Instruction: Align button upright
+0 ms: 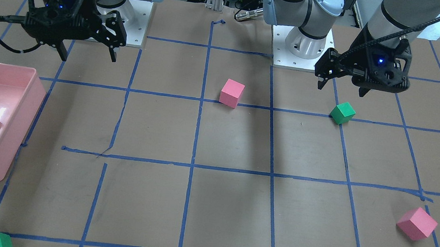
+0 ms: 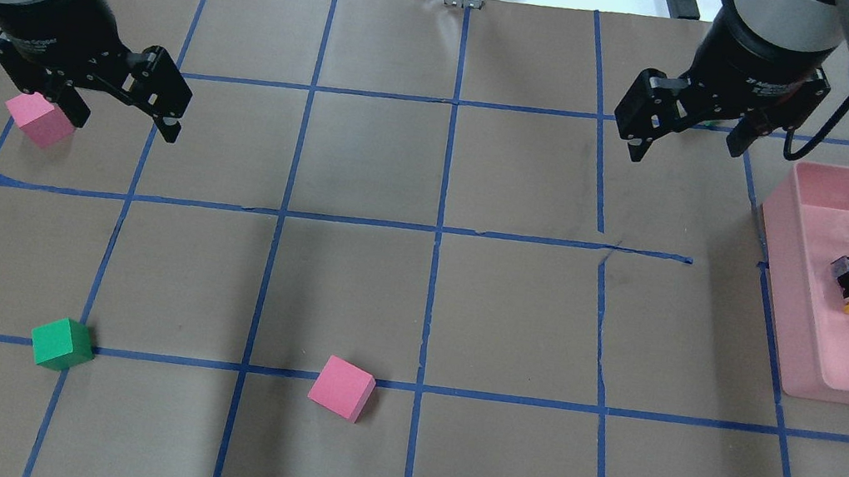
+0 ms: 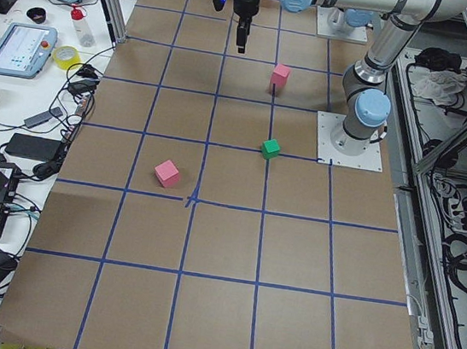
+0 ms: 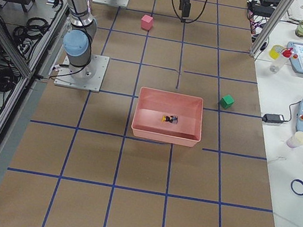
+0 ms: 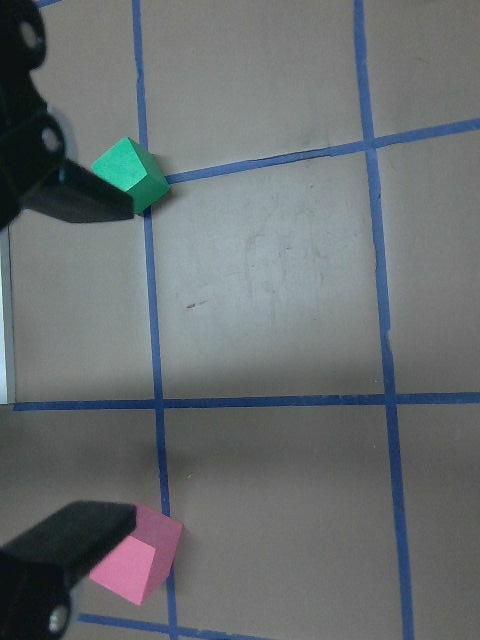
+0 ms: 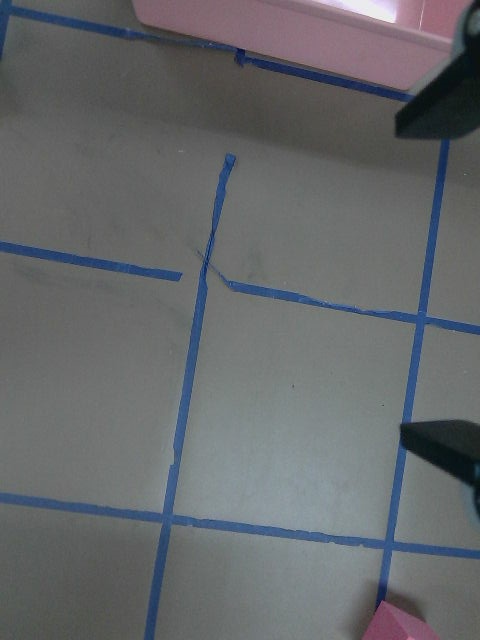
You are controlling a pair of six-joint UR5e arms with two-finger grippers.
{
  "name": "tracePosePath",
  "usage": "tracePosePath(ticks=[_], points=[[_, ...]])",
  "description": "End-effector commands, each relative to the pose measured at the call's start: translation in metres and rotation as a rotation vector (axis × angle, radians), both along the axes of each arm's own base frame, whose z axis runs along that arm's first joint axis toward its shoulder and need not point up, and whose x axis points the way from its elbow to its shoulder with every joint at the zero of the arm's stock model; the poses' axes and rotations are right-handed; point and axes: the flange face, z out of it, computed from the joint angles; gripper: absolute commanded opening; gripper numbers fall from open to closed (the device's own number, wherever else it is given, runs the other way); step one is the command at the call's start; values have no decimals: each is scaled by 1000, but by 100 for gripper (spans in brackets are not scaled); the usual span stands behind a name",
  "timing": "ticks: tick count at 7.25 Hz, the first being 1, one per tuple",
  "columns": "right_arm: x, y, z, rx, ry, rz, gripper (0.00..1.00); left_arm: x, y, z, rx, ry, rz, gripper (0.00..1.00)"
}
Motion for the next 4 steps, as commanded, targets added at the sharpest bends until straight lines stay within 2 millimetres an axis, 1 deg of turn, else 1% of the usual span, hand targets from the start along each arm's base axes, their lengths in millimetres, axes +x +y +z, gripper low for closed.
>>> tracePosePath(ticks=[1, 2, 3, 4], points=[[-76, -23, -11, 16, 7, -18, 100, 0, 0, 1, -2, 0, 0, 100], [-142, -38, -34, 49, 5, -118, 100, 0, 0, 0, 0, 0, 0, 100], [-220, -50, -70, 59, -8, -140, 100, 0, 0, 0, 0, -1, 0, 100], [-279, -61, -120, 53, -9, -90, 100, 0, 0, -1, 3, 0, 0, 100]])
